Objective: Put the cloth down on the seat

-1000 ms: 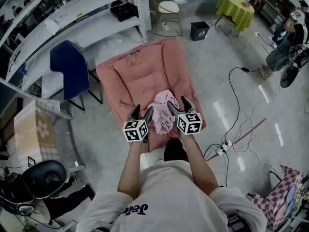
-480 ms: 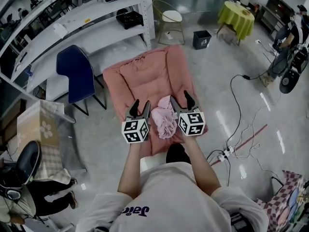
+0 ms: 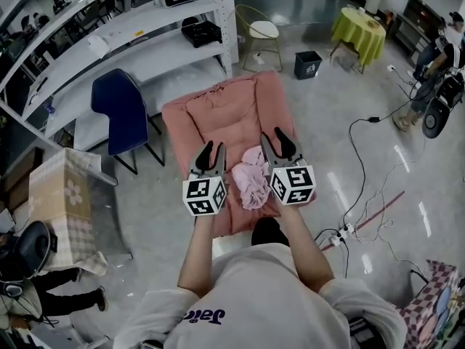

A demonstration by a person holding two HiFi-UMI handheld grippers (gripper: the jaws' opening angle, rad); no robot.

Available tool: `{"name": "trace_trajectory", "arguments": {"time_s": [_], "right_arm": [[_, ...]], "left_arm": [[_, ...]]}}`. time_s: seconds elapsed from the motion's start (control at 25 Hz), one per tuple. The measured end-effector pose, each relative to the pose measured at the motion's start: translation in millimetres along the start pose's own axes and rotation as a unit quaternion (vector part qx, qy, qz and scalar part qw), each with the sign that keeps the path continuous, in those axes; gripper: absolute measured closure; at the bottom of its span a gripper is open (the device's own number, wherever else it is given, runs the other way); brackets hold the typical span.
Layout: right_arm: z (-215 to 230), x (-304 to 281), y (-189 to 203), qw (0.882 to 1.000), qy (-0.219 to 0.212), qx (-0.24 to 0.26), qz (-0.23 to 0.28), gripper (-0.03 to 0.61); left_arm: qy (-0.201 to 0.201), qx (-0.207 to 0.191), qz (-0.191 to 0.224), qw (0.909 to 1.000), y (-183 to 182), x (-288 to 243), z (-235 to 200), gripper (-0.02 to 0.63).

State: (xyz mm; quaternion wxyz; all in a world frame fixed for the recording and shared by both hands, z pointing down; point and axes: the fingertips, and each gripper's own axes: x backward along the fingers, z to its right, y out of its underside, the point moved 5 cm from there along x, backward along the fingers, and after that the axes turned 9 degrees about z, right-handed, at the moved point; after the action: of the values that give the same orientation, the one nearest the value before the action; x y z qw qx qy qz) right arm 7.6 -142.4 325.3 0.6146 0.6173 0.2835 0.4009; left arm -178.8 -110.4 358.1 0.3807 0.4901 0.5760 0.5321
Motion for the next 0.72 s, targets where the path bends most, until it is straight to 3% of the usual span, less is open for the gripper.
{"name": "trace_trajectory", "arguments": {"time_s": [0.4,0.56,0.72], "right_arm": [[-12,9,-12,1.000,-0.013,0.022,0.001,0.523],[-13,11,-13,0.999,-0.018,0.029,0.000,0.546],[-15,15,-12,0.999,-0.018,0.025,-0.005,0.560]], "left_arm": [[-0.001,-0.022,0.026,0.9994,-24,11,17,0.562],[-0.006,-0.008,0.026,0.9996,-20,11,20,0.583],[-0.007,-0.019,0.030,0.9993,-22,16,28,0.598]]}}
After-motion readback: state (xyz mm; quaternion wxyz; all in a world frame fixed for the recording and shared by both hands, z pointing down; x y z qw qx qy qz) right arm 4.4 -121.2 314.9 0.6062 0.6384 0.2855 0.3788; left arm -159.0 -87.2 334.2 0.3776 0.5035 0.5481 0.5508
